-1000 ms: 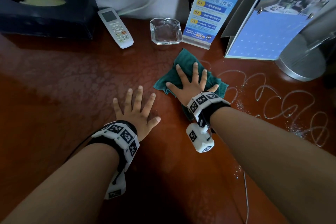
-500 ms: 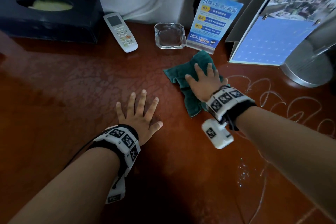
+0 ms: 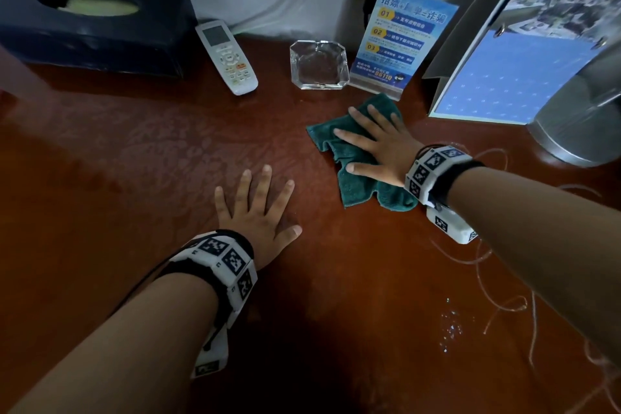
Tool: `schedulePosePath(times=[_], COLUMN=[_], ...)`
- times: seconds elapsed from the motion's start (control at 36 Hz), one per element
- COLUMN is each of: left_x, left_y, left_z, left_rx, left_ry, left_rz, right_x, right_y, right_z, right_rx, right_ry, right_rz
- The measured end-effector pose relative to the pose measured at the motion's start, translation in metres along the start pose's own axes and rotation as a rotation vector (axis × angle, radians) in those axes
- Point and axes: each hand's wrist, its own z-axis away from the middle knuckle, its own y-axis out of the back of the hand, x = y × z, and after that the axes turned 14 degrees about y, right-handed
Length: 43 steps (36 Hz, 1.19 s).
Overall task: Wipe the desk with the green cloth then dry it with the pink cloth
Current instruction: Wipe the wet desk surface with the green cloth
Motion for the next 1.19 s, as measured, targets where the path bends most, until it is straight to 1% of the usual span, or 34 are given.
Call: schedulePosePath(times=[0.31, 0.47, 0.67, 0.92, 1.08, 1.19], left_x=[0.001, 0.000, 0.001, 0.001, 0.000, 0.000], left_y=[0.003, 0.003, 0.005, 0.006, 0.010, 0.011], left_z=[0.001, 0.002, 0.004, 0.004, 0.005, 0.006], left_rx=[-0.029, -0.018, -0.013, -0.040, -0.083, -0.083], left_ry=[0.008, 0.012, 0.018, 0.018, 0.000, -0.005], left_rz=[0.000, 0.002, 0.009, 0.006, -0.015, -0.029], right_x=[-0.002, -0.008, -0.023, -0.048, -0.067, -0.079], right_y=[-0.009, -0.014, -0.023, -0.032, -0.034, -0.038], right_z=[0.004, 0.010, 0.026, 0.044, 0.051, 0.060], right_rx=[0.123, 0.133, 0.150, 0.126, 0.123, 0.118], right_ry=[-0.248, -0.379, -0.498, -0.601, -0.677, -0.709], right_rz=[-0.112, -0.175, -0.226, -0.289, -0.344, -0.372])
